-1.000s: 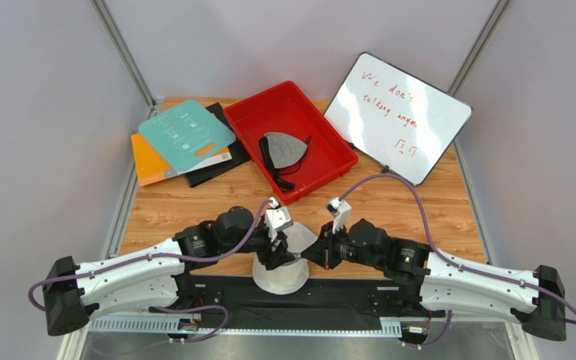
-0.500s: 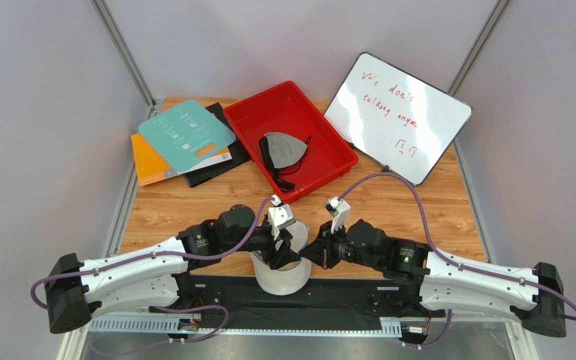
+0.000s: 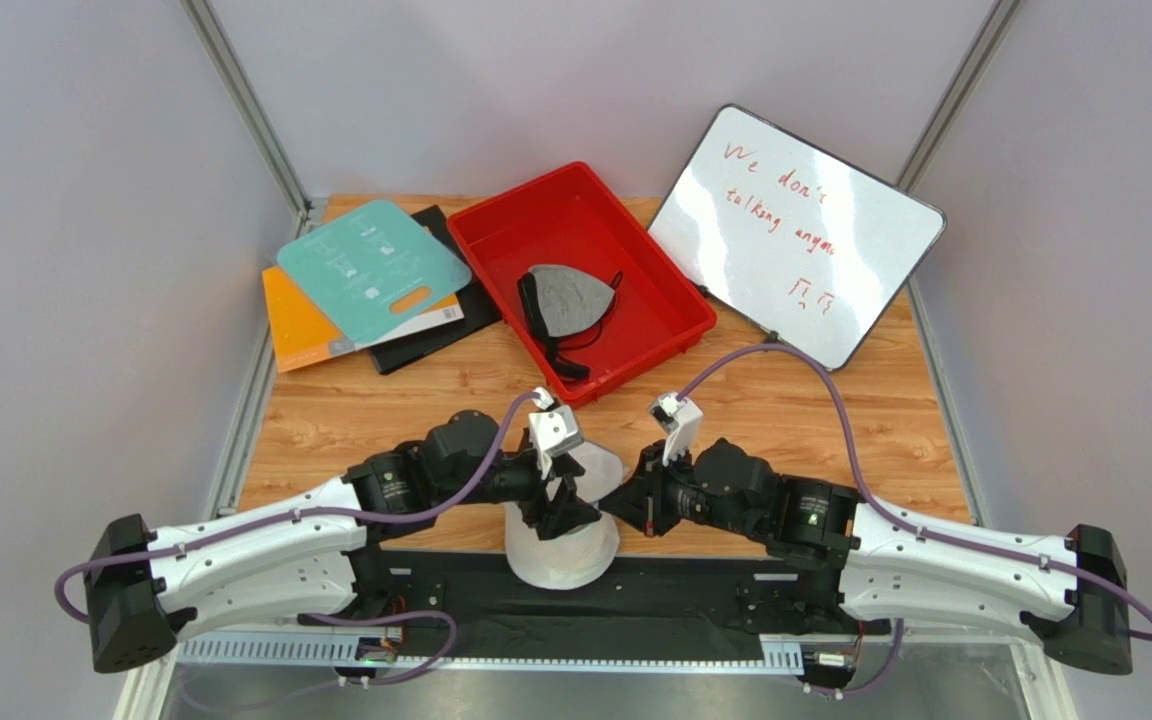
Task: Unzip the laundry bag and remove the bra
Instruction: Unzip the laundry bag at the center of the board.
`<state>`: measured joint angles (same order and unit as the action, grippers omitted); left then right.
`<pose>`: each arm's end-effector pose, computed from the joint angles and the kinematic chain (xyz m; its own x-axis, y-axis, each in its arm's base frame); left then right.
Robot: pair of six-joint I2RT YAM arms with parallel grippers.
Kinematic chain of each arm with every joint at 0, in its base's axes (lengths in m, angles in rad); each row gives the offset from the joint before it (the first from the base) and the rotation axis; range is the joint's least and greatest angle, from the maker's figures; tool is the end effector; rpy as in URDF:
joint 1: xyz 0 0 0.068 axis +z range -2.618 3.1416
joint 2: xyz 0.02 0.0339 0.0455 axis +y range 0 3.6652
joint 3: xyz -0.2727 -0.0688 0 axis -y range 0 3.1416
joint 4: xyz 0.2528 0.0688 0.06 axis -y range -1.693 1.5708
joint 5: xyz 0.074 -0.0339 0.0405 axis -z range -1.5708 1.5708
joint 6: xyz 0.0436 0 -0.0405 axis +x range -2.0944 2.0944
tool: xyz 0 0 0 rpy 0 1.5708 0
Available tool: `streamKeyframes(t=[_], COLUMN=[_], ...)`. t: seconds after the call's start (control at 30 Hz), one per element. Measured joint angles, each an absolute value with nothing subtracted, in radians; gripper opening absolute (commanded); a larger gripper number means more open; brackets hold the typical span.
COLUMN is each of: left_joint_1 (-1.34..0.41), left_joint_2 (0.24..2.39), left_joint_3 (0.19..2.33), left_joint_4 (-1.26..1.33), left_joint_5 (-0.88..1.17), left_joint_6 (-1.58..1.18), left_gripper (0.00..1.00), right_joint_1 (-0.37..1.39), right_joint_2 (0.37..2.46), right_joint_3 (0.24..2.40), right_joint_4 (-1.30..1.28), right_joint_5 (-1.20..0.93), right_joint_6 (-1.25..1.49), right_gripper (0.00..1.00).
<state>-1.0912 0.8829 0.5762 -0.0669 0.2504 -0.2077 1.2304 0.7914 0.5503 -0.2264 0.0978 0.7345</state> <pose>0.0893 -0.1950 0.2626 -0.3640 0.2669 -0.8924 0.9105 0.3039 -0.2805 0.0684 0.1805 0.2525 -0.7209 -0.0375 -0.6920 -0.5738 0.5923 0.5656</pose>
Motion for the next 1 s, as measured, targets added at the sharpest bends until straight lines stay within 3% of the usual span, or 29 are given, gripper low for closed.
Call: streamKeyframes(t=[0.37,0.57,0.73,0.87,0.9,1.0], left_joint_1=[-1.092,-1.092,-1.092,-1.092,-1.092,-1.093], left_joint_2=[0.948,0.947,0.940,0.935,0.933,0.927], left_joint_3=[0.569,0.564,0.546,0.543,0.543,0.543], left_joint_4=[-0.064,-0.064,-0.062,-0.053,-0.051,-0.051], left_joint_5=[0.252,0.252,0.252,0.253,0.253,0.251], left_joint_6=[-0.225,-0.235,-0.248,-0.261,-0.262,-0.264], left_gripper=[0.70,0.58,0.36,0.06,0.01,0.00], right_joint_1=[1.232,1.233,1.233,1.234,1.234,1.234], right_joint_2=[0.791,0.785,0.739,0.719,0.719,0.719], right_joint_3=[0.551,0.553,0.560,0.562,0.562,0.562], right_joint_4=[-0.228,-0.243,-0.292,-0.305,-0.305,-0.311], right_joint_5=[0.106,0.130,0.177,0.196,0.200,0.205], right_joint_6=[0.735,0.731,0.720,0.716,0.716,0.716], right_gripper=[0.00,0.00,0.00,0.00,0.00,0.00])
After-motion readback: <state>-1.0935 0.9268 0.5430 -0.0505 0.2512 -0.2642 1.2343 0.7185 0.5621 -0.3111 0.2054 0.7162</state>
